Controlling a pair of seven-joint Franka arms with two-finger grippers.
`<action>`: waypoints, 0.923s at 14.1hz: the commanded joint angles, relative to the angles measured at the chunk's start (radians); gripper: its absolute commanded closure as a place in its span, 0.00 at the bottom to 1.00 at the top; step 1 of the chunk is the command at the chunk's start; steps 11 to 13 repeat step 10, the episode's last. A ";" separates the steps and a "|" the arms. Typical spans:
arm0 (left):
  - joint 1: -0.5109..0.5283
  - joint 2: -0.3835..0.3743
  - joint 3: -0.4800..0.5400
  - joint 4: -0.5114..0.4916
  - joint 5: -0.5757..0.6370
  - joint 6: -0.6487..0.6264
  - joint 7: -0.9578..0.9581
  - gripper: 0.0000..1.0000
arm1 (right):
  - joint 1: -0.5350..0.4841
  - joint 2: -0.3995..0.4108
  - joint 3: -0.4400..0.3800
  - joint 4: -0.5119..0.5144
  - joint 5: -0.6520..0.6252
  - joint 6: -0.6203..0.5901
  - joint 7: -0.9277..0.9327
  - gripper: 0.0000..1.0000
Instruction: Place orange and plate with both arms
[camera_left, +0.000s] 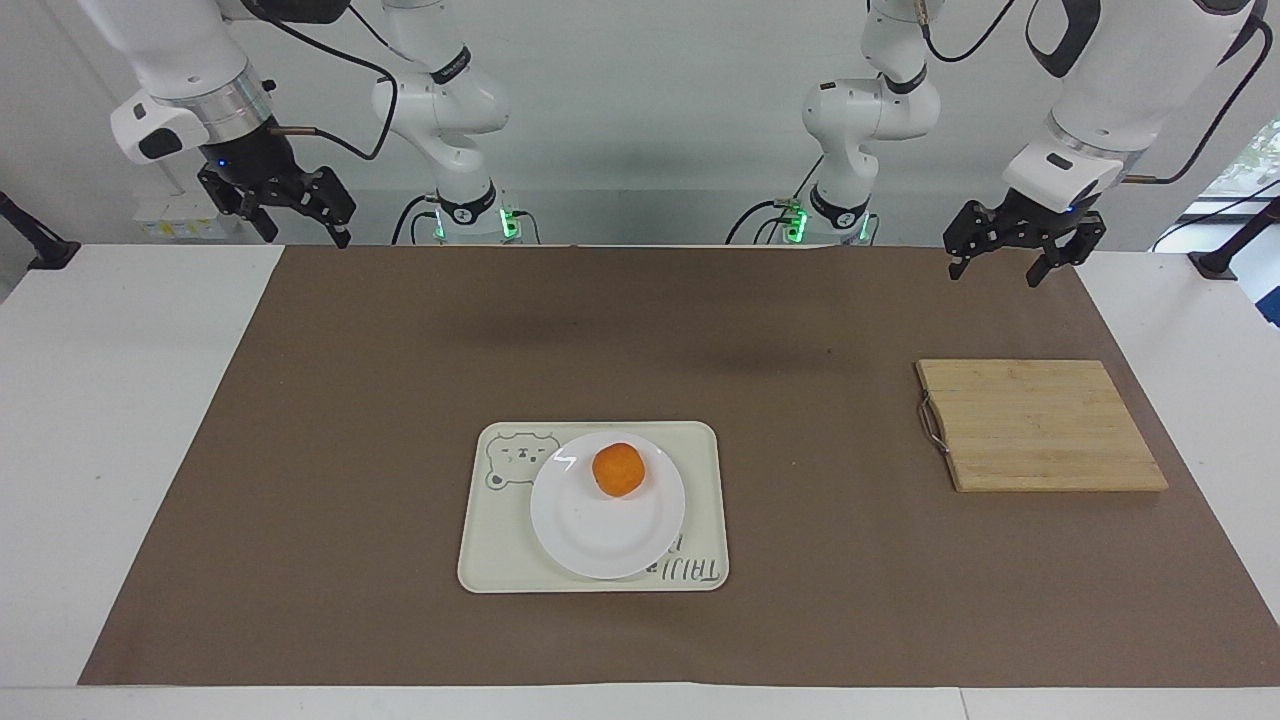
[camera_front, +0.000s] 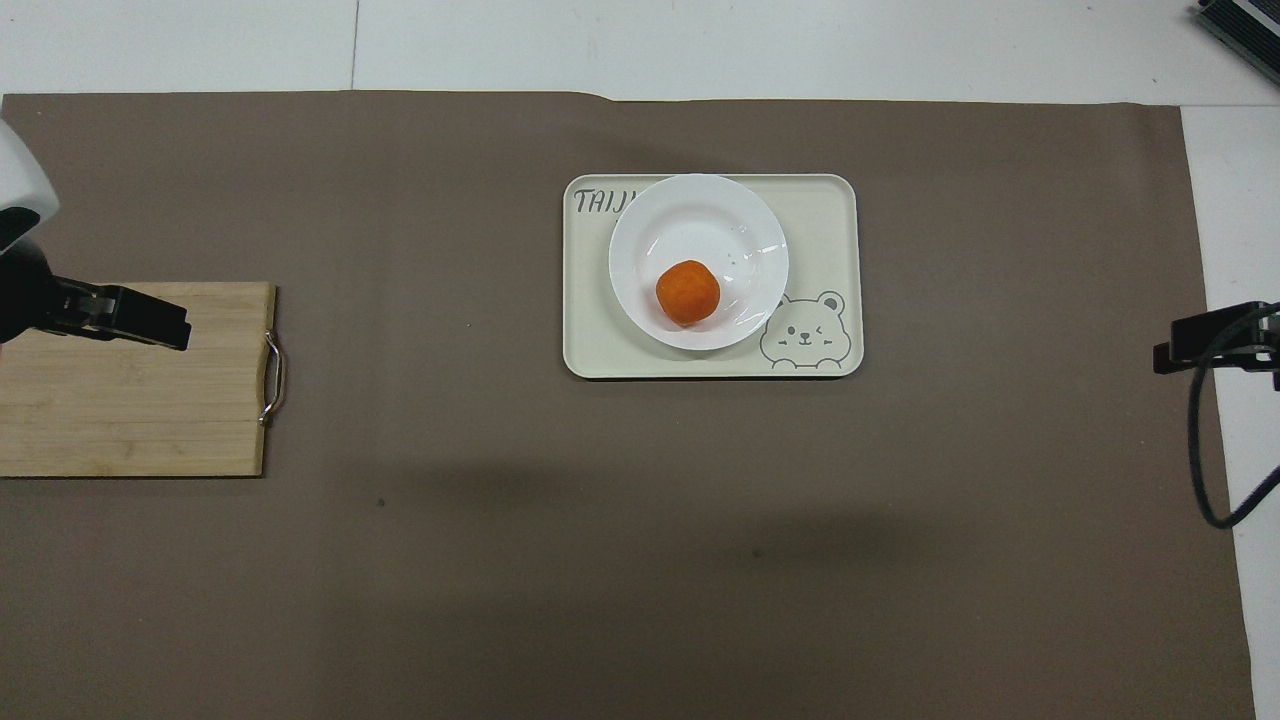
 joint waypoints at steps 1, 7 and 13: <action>0.005 -0.007 -0.004 0.004 0.012 0.010 -0.003 0.00 | -0.004 0.002 0.007 0.006 -0.034 0.002 -0.022 0.00; 0.004 -0.008 -0.007 0.001 0.009 0.001 -0.017 0.00 | -0.002 -0.007 0.011 0.009 -0.059 0.048 -0.036 0.00; 0.005 -0.008 -0.004 -0.001 0.008 0.005 -0.003 0.00 | -0.004 -0.007 0.008 0.012 -0.056 0.054 -0.034 0.00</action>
